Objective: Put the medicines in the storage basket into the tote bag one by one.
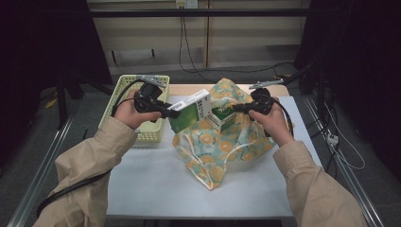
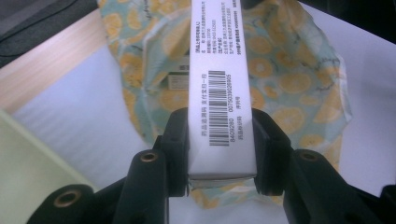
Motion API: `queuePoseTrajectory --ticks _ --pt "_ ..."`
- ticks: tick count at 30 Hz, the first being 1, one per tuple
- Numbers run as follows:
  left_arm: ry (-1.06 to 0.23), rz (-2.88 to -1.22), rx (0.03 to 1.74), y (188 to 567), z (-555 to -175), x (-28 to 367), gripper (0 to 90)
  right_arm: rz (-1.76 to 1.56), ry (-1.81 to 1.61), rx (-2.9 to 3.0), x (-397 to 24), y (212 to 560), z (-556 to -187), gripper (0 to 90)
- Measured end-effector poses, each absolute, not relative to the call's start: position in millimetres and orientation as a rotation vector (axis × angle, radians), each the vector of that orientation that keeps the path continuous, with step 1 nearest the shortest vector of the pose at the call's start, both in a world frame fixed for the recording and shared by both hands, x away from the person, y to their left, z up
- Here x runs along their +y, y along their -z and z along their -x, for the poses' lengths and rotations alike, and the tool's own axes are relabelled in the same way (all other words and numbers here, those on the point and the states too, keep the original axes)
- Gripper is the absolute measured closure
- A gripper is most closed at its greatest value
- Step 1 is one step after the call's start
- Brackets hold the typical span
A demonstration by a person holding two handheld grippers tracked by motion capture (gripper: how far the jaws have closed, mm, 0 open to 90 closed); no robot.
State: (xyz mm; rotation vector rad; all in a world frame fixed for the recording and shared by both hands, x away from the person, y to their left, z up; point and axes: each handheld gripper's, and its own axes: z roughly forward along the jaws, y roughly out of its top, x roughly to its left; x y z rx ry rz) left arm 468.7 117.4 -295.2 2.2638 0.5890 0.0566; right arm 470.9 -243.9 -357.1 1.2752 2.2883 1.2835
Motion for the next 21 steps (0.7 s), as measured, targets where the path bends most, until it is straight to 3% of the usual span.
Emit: queuePoseTrajectory --ticks 21 --pt "0.021 -2.357 0.467 346 -449 57 63.4 -1.259 -1.294 2.279 -242 349 -469 90.0"
